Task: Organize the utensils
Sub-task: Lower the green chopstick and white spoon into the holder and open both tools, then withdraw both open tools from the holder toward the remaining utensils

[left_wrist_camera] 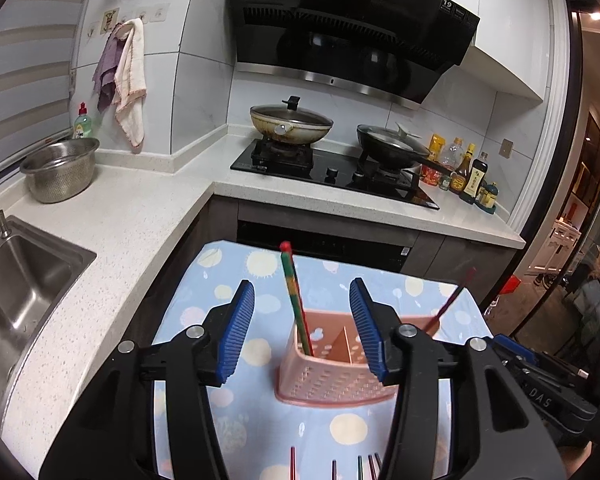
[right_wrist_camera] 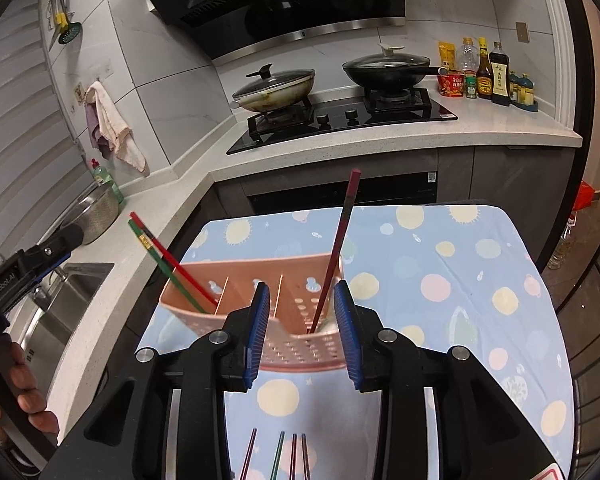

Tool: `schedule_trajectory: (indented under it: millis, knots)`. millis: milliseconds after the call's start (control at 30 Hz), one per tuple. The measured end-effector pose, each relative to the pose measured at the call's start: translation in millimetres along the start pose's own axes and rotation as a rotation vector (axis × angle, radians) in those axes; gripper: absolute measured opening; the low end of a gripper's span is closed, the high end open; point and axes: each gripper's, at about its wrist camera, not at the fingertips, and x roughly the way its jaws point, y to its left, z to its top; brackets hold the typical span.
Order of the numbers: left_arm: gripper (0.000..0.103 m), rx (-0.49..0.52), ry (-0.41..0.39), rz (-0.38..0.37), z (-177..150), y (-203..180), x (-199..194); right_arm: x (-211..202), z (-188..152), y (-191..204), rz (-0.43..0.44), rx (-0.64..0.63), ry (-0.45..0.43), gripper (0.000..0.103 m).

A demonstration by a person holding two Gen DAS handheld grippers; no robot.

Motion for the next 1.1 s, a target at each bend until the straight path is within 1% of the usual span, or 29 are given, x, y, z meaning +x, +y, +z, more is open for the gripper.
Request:
schedule_trajectory:
  millis: [133, 233, 400, 567, 667, 900, 1100]
  knots:
    - [0.047, 0.001, 0.021, -0.001, -18.0, 2.2, -15.7, -21.9, -18.4, 2.7, 0.006, -0.006, 0.004, 0.035]
    - [0.047, 0.006, 0.040, -0.002, -35.5, 3.8, -28.4, -35.3, -35.9, 6.1, -0.008, -0.034, 0.012, 0.036]
    - [0.047, 0.009, 0.085, 0.010, -72.7, 8.0, -47.7, -55.5, -76.0, 10.1, -0.031, -0.081, 0.046, 0.036]
    - [0.047, -0.001, 0.151, 0.022, -114.0, 15.9, -63.4, -71.4, -119.4, 5.4, -0.034, -0.065, 0.095, 0.036]
    - [0.047, 0.008, 0.192, 0.044, -139.6, 20.4, -70.0, -76.1, -144.1, 3.8, -0.055, -0.076, 0.125, 0.036]
    - [0.047, 0.002, 0.312, 0.069, -204.9, 32.0, -80.5, -77.2, -202.7, -7.4, -0.057, -0.042, 0.222, 0.036]
    - [0.047, 0.010, 0.399, 0.071, -246.6, 32.1, -86.4, -73.4, -246.2, -8.0, -0.047, -0.043, 0.303, 0.036]
